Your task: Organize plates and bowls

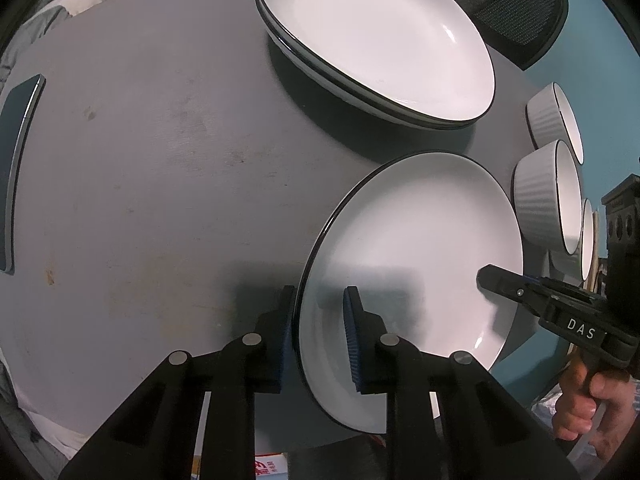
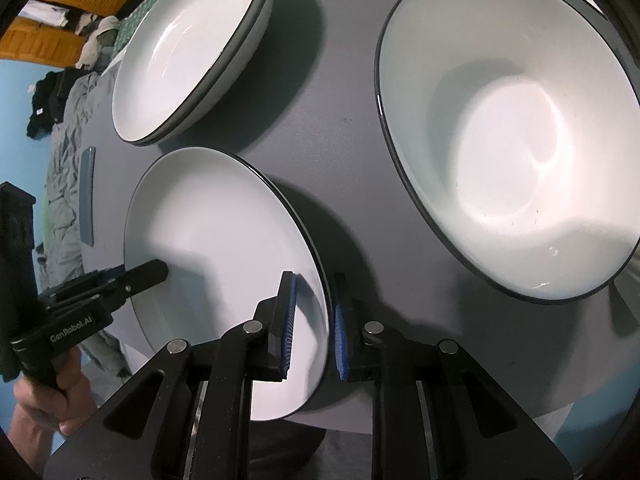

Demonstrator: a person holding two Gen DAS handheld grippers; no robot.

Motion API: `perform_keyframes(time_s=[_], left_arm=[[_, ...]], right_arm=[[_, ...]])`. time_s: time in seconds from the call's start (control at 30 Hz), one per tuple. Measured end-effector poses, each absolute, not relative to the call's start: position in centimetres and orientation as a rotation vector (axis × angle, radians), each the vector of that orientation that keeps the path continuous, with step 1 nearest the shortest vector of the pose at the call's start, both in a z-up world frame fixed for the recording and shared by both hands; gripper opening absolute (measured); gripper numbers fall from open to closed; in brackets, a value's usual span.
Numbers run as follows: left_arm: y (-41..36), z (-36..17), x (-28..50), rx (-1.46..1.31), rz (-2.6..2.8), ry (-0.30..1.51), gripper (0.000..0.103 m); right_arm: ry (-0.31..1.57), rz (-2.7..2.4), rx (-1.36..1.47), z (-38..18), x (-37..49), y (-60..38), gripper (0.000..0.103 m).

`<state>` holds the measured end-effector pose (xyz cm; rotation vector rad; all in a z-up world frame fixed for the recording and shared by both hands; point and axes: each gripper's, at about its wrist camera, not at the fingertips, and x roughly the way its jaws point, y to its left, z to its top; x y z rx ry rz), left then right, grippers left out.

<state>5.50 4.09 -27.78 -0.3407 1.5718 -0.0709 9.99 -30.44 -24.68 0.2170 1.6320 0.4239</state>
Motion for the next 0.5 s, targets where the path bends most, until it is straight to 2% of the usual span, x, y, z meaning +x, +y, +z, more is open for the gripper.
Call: perform_keyframes(time_s=[0.5], left_arm=[[4.4,-27.1,5.4,-0.313,-0.043,1.577,0.021]], right_arm=[[1.664,0.463,0.177,-24.0,9.6,-28.4,0.016]])
